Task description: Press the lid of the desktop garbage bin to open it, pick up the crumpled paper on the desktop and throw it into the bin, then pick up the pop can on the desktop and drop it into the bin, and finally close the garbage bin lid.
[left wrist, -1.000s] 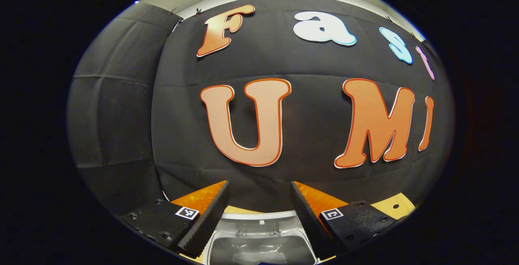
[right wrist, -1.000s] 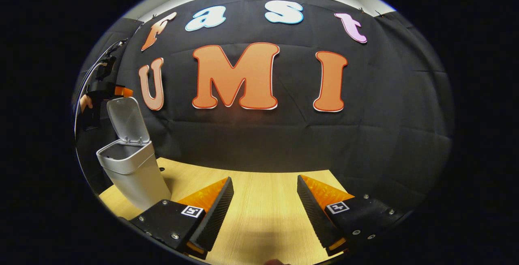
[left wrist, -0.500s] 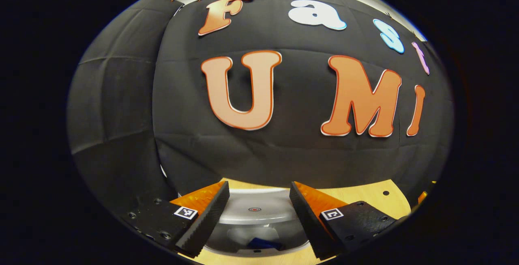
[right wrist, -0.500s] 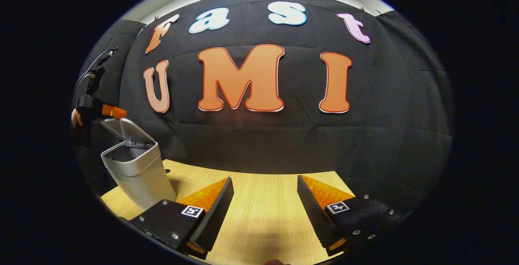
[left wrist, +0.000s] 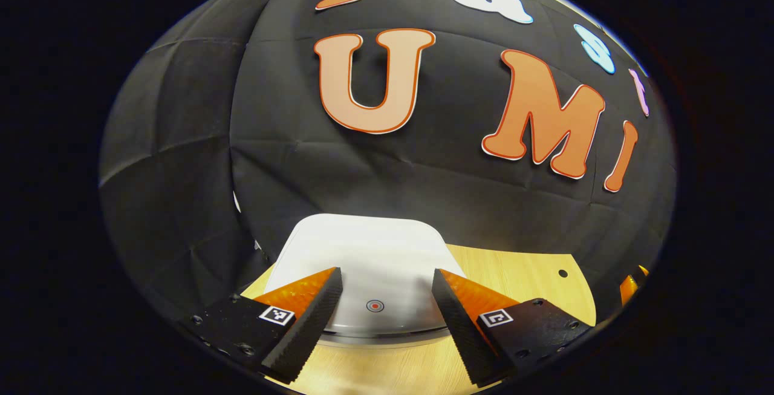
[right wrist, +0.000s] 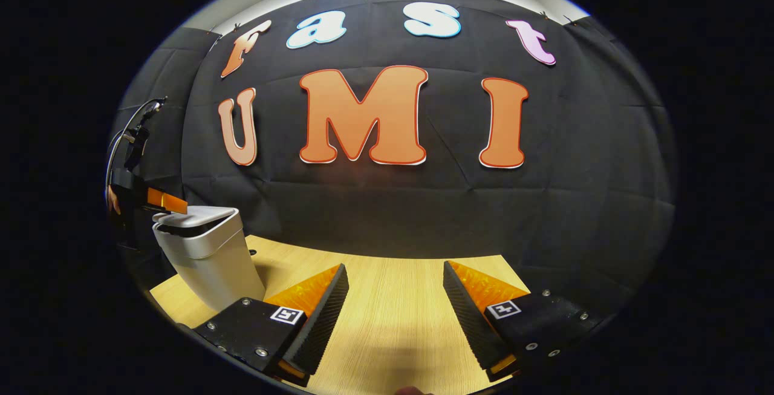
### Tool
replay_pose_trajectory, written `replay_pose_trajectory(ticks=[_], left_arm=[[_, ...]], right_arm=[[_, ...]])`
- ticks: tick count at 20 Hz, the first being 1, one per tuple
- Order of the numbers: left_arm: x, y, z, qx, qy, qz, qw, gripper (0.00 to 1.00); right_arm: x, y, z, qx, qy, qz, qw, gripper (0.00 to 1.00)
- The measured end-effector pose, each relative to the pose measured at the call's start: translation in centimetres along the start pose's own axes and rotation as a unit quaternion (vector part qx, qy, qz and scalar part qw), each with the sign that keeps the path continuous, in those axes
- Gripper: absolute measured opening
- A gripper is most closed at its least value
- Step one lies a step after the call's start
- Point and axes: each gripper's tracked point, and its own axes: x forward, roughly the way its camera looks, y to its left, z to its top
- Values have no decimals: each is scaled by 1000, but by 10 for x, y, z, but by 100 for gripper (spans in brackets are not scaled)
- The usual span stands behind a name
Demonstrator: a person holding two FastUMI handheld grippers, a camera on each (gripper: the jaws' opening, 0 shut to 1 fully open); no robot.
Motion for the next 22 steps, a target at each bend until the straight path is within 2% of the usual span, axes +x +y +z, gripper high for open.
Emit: replay_pose_trajectory(ticks=[2, 7, 11, 14, 18, 22], left_arm=[[-1, 1, -13, 7, 18, 4, 1000, 95], [17, -9, -24, 59, 23, 22, 998, 96], [14, -9, -20, 62, 19, 19, 998, 96], [7, -14, -12, 47, -2, 9, 999, 95], [-14, -33, 12, 67, -51, 1, 996, 95], [-45, -50, 35, 67, -83, -12, 994, 95]], right_arm=[[-1, -2, -1, 0, 2, -1, 1000, 94], [-2, 0, -3, 3, 4, 1, 1000, 94], [-5, 5, -4, 2, 3, 6, 1000, 94], [-7, 1, -1, 2, 0, 4, 1000, 94], [-11, -5, 3, 9, -4, -3, 1000, 94], [-17, -11, 7, 8, -12, -8, 1000, 94]])
